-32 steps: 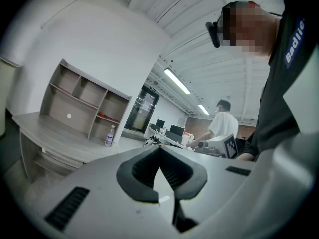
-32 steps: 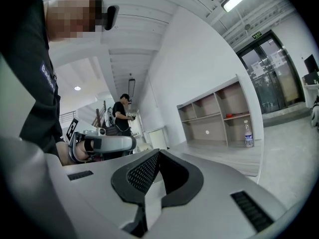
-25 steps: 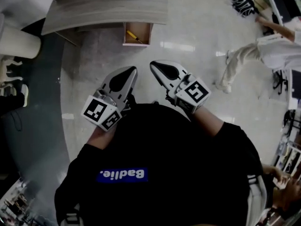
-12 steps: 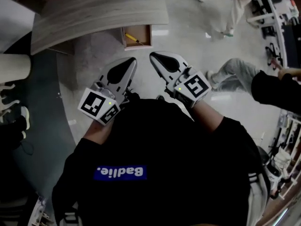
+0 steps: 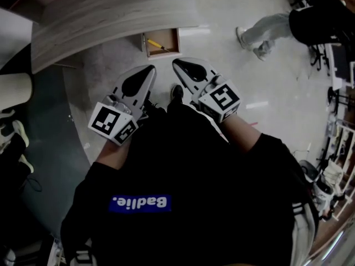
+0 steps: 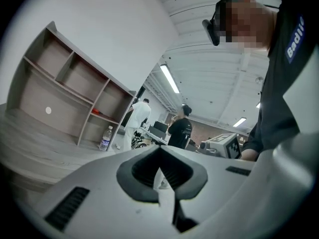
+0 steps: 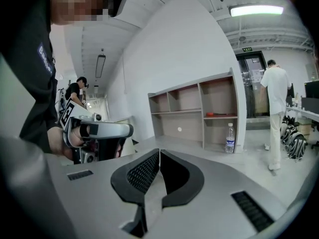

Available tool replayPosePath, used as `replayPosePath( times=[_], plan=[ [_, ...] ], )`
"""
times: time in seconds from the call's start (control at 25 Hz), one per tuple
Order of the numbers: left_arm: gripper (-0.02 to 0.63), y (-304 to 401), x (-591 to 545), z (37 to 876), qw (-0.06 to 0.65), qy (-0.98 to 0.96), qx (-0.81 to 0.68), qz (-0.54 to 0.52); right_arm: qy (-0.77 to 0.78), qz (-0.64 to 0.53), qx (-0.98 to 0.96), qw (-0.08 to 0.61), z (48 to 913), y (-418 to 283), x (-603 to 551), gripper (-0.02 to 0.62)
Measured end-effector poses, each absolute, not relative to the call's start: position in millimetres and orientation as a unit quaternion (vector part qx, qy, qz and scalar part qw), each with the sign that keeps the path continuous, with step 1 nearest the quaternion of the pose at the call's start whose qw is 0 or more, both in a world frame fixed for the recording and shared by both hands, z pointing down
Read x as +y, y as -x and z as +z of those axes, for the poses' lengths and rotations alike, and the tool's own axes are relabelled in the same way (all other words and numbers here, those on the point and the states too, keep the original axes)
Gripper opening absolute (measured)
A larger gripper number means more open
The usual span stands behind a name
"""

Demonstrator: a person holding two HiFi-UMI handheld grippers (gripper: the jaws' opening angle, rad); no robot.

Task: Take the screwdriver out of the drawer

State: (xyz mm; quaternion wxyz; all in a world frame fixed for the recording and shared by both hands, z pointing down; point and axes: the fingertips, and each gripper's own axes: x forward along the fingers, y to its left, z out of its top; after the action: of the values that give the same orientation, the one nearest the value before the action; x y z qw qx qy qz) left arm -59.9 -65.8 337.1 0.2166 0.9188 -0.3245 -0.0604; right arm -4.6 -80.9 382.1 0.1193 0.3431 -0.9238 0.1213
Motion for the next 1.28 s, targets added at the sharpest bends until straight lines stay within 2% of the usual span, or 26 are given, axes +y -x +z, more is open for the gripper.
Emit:
replayPosePath(
  times=[0.32, 1.04, 1.28],
  plan=[
    [-0.005, 62.1, -61.9, 326.5, 0.208, -0.910, -0.353, -0.059, -0.328, 0.122, -0.925, 0.147, 393.6, 5.4, -86.1, 0.032],
    [-0.005, 62.4, -118.1, 335.4, 0.221, -0.868, -0.443, -0.049, -0.226, 0.139, -0.932, 0.248, 494.8, 16.9, -159.7, 0.035],
    [-0.005, 61.0, -135.3, 348.8, 0.230, -0.857, -0.458, -0.041, -0.221, 0.153, -0.924, 0.270, 542.2, 17.1, -185.6, 0.083]
  ],
)
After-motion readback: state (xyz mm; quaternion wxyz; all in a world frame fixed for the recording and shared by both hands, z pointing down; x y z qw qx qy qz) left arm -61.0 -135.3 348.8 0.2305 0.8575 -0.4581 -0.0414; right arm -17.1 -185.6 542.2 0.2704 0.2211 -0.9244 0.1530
